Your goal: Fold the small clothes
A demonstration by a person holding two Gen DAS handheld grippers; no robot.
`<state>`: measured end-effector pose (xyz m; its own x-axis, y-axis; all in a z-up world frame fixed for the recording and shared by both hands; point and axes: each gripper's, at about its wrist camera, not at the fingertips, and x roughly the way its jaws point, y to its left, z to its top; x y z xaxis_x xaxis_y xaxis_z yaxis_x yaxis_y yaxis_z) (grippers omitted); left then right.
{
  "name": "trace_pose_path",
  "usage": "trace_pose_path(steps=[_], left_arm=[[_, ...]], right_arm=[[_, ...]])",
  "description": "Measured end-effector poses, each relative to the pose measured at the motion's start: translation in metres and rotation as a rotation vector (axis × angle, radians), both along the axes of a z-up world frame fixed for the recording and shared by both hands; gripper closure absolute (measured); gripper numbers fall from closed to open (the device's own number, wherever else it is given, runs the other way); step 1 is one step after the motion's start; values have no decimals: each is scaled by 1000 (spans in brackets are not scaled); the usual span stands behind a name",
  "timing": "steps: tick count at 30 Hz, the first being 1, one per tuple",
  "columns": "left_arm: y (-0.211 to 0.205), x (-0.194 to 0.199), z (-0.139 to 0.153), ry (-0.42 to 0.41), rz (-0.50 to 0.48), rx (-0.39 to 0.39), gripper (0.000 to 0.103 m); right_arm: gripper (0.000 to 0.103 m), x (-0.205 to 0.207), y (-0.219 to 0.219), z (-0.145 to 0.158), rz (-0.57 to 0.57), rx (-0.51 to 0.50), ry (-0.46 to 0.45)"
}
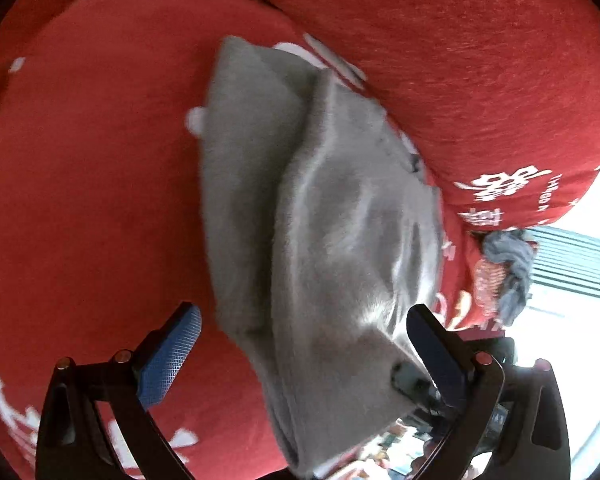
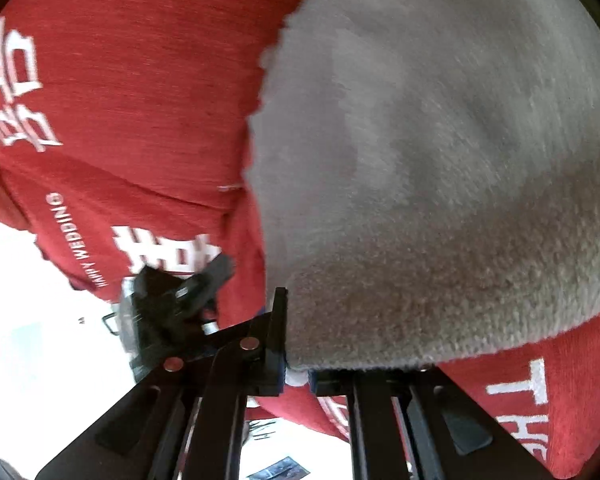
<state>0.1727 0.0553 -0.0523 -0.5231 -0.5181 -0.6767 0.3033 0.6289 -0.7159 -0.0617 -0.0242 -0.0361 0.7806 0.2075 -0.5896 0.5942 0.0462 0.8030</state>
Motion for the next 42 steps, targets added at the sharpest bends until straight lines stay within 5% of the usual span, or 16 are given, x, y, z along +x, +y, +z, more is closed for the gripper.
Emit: trace_pose_path(steps=[7,11,19,24,28,29,31,34,42], left_arm=[[-39,1,-7,2,-11,5,0],[-64,-15,10,-82,-69,-16,0],[-82,-33,4,-221,-146,92,0],[-78,-34,1,-248,-125,111,0],[-82,-37,3,-336,-143,168,21],[-82,-37,4,-359,-147,181,27],[-80,-37,6,-414,-166,215,54],[-76,-34,11,-436,-158,204,77],[-69,-36,38,-418,-68,109,84]], right_arm=[[95,4,-4,17,34,-47,-16],[95,6,5,9,69,-45,23],[89,13,27,1,294,-124,310],[70,-4,28,14,401,-202,423],[72,-27,-2,40,300,-327,434],[81,-30,-8,42,278,-349,444],[97,-34,-23,43,246,-399,493],[98,-33,-40,35,232,-454,557],[98,-27,-50,7,304,-458,570]])
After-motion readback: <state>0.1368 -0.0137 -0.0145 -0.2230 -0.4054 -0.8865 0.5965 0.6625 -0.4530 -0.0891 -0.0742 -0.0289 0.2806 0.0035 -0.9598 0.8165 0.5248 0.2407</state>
